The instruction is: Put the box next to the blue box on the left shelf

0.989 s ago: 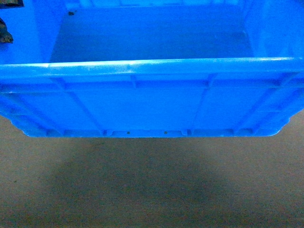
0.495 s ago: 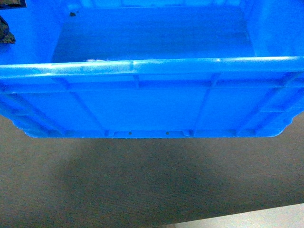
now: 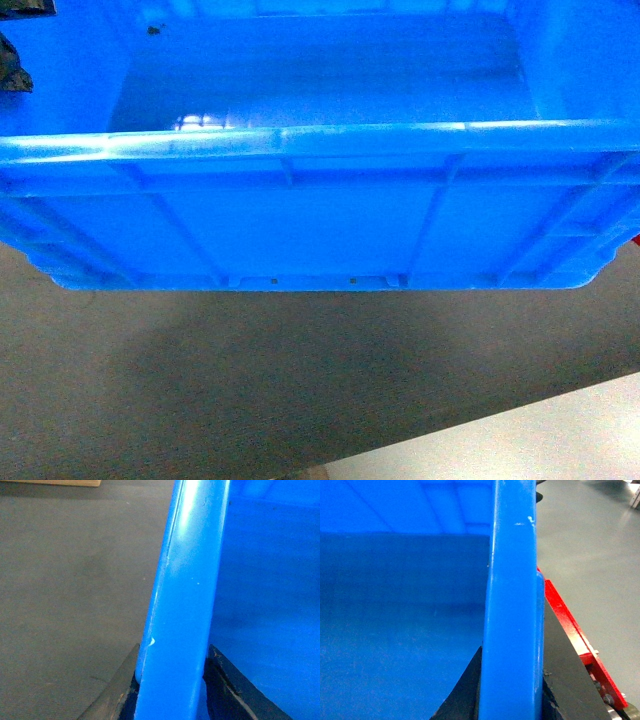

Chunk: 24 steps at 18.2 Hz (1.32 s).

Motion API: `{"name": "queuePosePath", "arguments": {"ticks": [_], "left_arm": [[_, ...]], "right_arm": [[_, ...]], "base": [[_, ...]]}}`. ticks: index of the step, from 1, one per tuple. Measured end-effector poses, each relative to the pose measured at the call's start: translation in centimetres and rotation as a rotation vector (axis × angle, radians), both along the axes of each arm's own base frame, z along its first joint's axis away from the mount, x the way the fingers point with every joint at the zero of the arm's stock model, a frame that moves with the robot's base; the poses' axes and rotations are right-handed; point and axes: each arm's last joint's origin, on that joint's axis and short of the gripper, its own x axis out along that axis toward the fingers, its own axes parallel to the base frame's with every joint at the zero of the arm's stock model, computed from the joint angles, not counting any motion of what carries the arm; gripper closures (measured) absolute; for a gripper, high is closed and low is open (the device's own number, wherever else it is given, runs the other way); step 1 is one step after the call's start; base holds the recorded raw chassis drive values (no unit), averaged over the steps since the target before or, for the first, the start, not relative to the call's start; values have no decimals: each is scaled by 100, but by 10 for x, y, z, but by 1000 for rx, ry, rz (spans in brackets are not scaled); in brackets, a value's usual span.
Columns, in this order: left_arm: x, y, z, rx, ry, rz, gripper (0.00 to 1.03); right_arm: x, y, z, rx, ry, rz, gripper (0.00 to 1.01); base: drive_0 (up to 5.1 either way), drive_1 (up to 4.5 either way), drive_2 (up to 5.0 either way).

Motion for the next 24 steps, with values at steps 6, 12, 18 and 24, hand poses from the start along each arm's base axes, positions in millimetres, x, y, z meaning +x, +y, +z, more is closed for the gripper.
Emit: {"name": "queuePosePath", "arguments": {"ticks": [6, 12, 18, 24], "left_arm": [[0, 0, 0, 0, -1, 0, 71], [0, 0, 0, 0, -2, 0, 71], [0, 0, 0, -1, -1, 0, 71], [0, 0, 0, -1, 0, -1, 71]], "right_arm": [[0, 0, 0, -1, 0, 0, 82], [0, 0, 0, -1, 0, 0, 82], [0, 0, 0, -1, 0, 0, 82], [0, 0, 0, -1, 1, -1, 82]], "base": [[-168, -168, -168], [-158, -158, -158], [-151, -151, -151], [-156, -156, -156]]}}
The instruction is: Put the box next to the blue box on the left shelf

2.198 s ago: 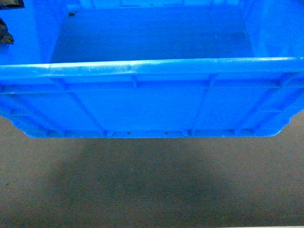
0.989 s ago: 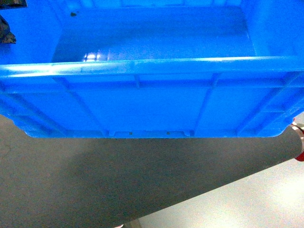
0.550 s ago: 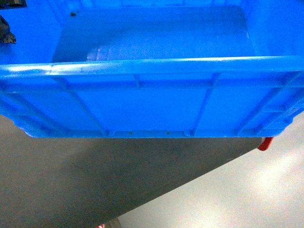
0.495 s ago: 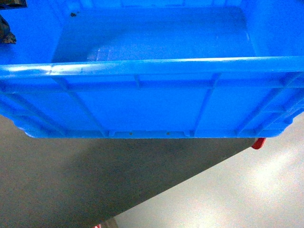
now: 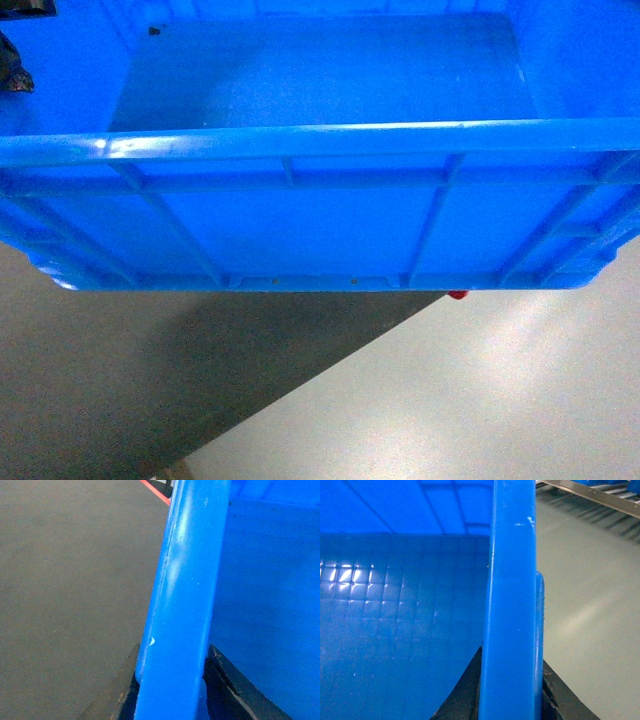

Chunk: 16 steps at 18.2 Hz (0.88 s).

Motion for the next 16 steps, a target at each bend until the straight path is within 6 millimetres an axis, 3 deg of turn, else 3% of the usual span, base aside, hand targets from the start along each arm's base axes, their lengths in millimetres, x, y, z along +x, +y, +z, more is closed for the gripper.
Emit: {"name": "queuePosePath", "arguments": {"ticks": [16], "left_arm": [[0, 0, 0, -1, -1, 0, 71]], "right_arm": [[0, 0, 0, -2, -1, 1, 82]], "base": [[-163, -163, -163]]}}
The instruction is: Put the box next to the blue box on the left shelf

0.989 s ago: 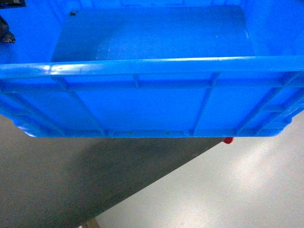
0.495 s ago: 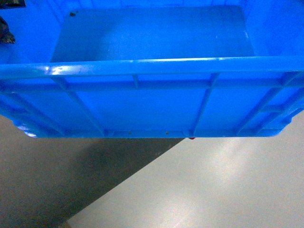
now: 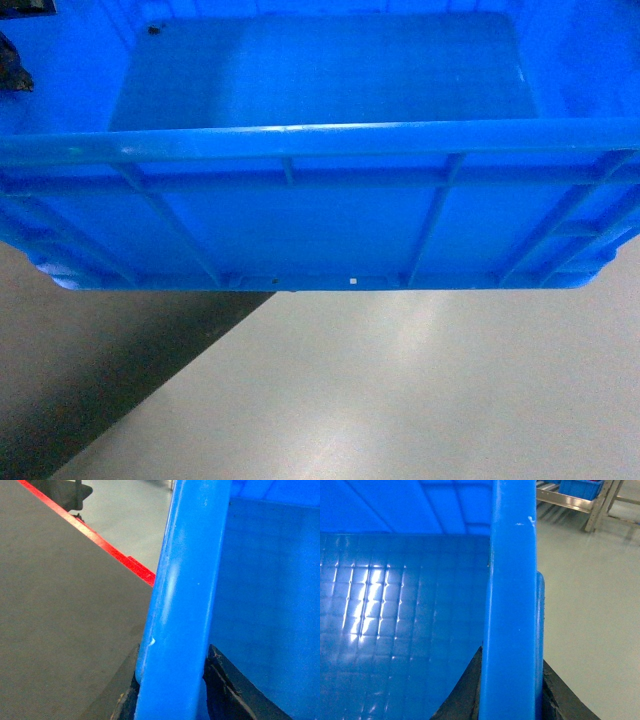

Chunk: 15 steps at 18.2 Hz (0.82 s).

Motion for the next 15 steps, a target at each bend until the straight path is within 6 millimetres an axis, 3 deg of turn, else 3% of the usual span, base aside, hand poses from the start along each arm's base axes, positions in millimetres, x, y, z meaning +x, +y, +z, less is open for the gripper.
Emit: {"name": "queuePosePath", "arguments": {"ticks": [15], "left_arm": [[0, 0, 0, -1, 0, 0, 71]], "right_arm": [[0, 0, 0, -1, -1, 0, 82]], "base": [[-159, -159, -159]]}}
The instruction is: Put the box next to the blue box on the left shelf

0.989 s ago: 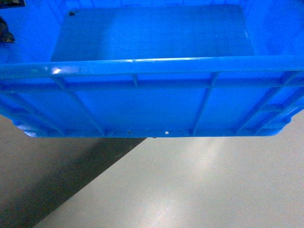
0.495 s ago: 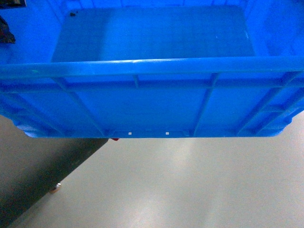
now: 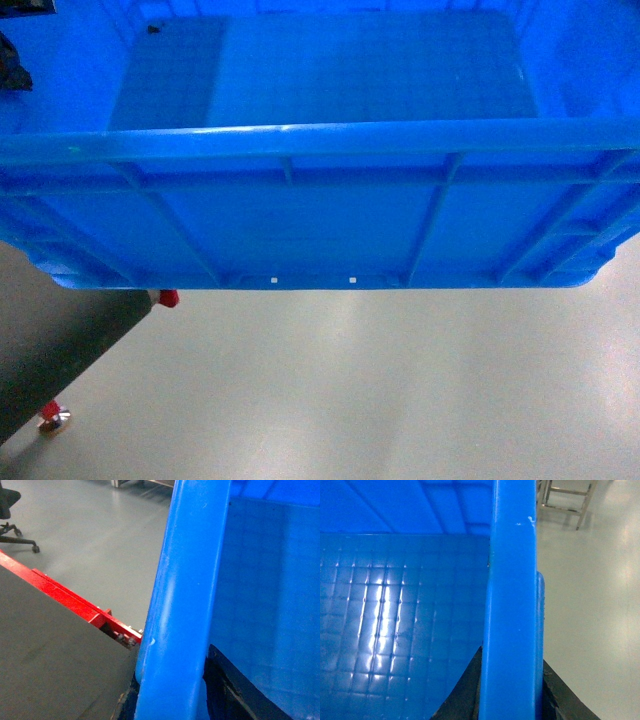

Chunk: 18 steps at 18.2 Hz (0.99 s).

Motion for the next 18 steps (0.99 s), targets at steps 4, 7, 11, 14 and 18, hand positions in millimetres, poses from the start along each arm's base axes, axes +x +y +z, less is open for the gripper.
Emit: {"name": "queuePosePath", "arguments": {"ticks": [4, 7, 11, 14, 18], "left_arm": [[0, 0, 0, -1, 0, 0, 71], [0, 0, 0, 0, 0, 0, 71], [0, 0, 0, -1, 0, 0, 71], [0, 0, 0, 0, 1, 0, 71], [0, 0, 0, 0, 1, 0, 71]], "right_arm": [[0, 0, 0, 0, 1, -1, 82], [0, 0, 0, 0, 0, 0, 82], [0, 0, 0, -1, 1, -1, 82], [0, 0, 0, -1, 2, -1, 82], [0, 0, 0, -1, 1, -1, 82]], "base": [[-156, -156, -156], [-153, -153, -153], [-153, -153, -153], [-151, -151, -151], [-161, -161, -161]]}}
